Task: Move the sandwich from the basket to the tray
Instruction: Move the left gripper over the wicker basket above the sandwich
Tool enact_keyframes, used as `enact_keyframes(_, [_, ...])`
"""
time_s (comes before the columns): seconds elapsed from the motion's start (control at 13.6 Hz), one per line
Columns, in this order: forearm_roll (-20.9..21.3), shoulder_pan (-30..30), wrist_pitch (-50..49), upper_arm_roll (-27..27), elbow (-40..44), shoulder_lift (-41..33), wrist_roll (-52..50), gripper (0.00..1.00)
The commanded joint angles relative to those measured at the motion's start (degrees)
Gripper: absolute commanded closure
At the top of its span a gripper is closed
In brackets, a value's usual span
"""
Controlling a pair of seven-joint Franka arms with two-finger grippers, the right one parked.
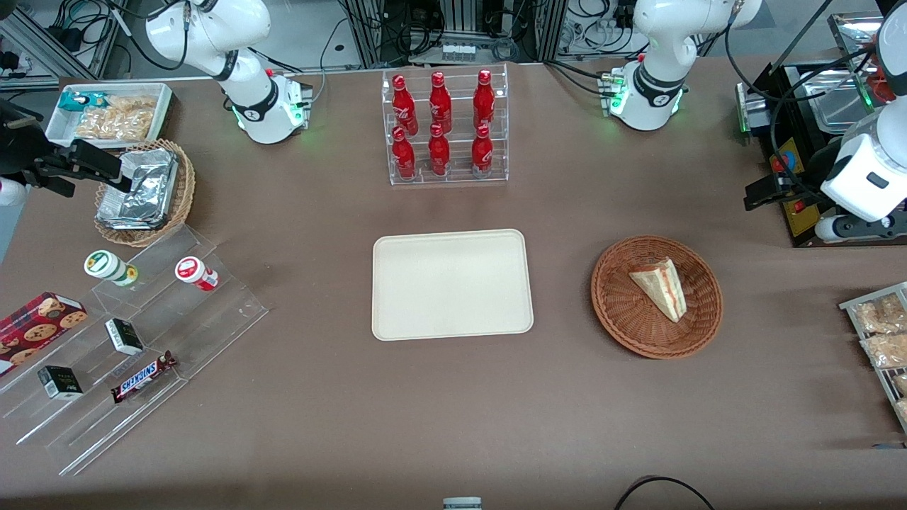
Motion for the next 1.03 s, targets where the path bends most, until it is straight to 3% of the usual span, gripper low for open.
enact_keyframes(0.0, [0.7,-0.1,0.5,-0.1,-0.2,-0.1,1.0,0.00])
enact_keyframes(0.51, [2.1,-2.0,6.6,-1.4,-8.7,2.4,-3.3,0.00])
enact_keyframes(0.95, [2.0,-3.0,28.6,-1.6,-25.9,2.2,-4.6,0.00])
